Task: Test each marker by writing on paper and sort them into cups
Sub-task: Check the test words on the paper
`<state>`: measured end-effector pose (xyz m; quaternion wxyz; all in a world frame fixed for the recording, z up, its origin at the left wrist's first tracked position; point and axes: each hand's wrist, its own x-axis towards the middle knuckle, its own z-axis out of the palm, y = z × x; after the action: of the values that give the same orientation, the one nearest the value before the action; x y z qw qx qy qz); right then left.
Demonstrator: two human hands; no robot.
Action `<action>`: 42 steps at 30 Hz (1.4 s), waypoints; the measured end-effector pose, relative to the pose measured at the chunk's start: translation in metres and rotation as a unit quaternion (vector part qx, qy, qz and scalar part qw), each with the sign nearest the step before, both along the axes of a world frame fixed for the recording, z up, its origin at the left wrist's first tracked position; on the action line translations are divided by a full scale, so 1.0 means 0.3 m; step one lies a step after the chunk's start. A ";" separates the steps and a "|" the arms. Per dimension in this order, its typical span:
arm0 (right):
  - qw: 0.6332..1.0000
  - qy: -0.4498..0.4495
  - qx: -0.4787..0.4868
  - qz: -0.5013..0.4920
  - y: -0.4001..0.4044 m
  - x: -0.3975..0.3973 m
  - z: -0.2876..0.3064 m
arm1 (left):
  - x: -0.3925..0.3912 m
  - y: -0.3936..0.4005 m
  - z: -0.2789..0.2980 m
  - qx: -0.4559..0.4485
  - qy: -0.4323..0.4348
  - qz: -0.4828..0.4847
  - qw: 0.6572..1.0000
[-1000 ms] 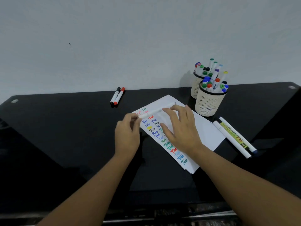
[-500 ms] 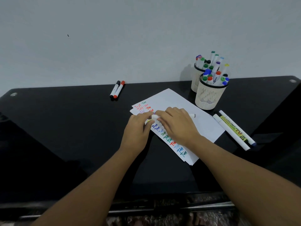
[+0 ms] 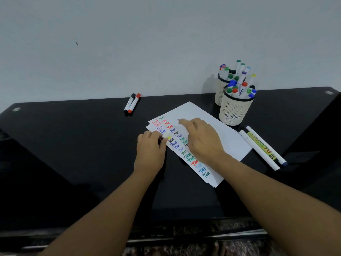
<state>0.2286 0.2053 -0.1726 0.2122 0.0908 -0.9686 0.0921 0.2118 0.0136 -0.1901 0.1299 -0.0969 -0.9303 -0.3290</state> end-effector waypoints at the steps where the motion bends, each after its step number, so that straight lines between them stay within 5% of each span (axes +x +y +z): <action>1: 1.000 0.004 0.019 0.006 0.004 -0.003 0.004 | 0.001 0.002 -0.002 -0.016 -0.002 0.003 1.000; 4: 0.998 0.054 0.013 0.036 0.031 -0.012 0.028 | 0.006 0.013 -0.002 -0.044 -0.002 0.006 0.999; 7: 0.986 0.070 -0.146 0.025 0.044 -0.010 0.094 | 0.006 0.018 0.002 -0.059 -0.001 0.012 0.998; 11: 0.924 -0.036 -0.381 0.022 0.060 0.030 0.157 | 0.013 0.019 -0.003 -0.071 0.044 -0.042 0.996; 18: 0.841 -0.127 -0.526 -0.012 0.094 0.138 0.087 | 0.007 0.022 -0.018 -0.108 0.028 -0.083 0.990; 42: 0.877 -0.196 -0.439 -0.002 0.112 0.236 0.037 | 0.001 0.022 -0.016 -0.097 0.016 -0.078 0.992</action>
<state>0.2995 0.2390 -0.1615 0.0361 -0.0335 -0.8508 0.5233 0.2123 0.0203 -0.1949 0.1085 -0.1865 -0.9452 -0.2449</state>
